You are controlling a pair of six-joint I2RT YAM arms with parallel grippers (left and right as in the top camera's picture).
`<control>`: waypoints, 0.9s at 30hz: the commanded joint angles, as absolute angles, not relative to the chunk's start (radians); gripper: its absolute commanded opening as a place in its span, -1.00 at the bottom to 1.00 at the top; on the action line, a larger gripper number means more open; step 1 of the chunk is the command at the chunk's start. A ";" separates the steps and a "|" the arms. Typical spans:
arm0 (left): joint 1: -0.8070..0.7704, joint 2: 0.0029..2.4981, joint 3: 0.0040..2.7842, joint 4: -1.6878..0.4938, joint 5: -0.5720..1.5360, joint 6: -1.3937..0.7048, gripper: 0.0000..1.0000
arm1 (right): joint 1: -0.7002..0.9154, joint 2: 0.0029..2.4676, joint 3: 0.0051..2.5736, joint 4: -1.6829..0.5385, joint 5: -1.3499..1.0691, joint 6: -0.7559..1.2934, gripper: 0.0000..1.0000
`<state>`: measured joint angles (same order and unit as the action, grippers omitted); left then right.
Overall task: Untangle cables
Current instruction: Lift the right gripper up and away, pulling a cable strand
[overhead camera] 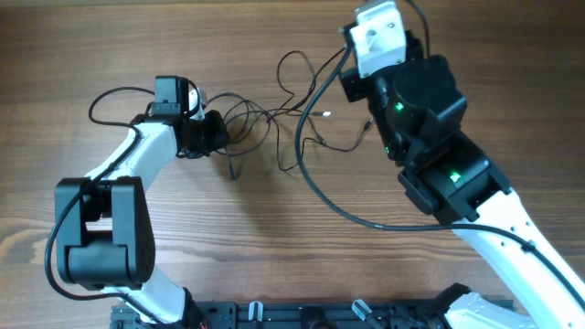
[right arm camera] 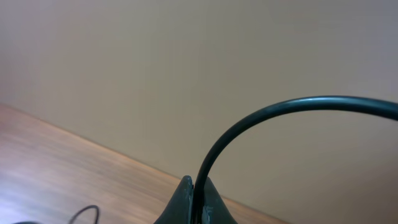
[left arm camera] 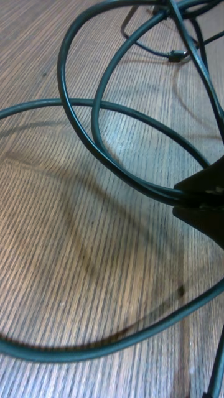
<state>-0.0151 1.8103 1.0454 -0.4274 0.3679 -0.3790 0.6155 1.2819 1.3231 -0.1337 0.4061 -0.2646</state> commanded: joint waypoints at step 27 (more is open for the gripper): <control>-0.015 1.827 1.047 -0.507 -0.002 -0.427 -0.92 | -0.110 1.340 1.350 -0.120 0.749 -0.417 -0.91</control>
<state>-0.0196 1.8103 1.0454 -0.4992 0.0700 -0.4095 -0.0383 1.2999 1.3231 -0.1295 0.7090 -0.3996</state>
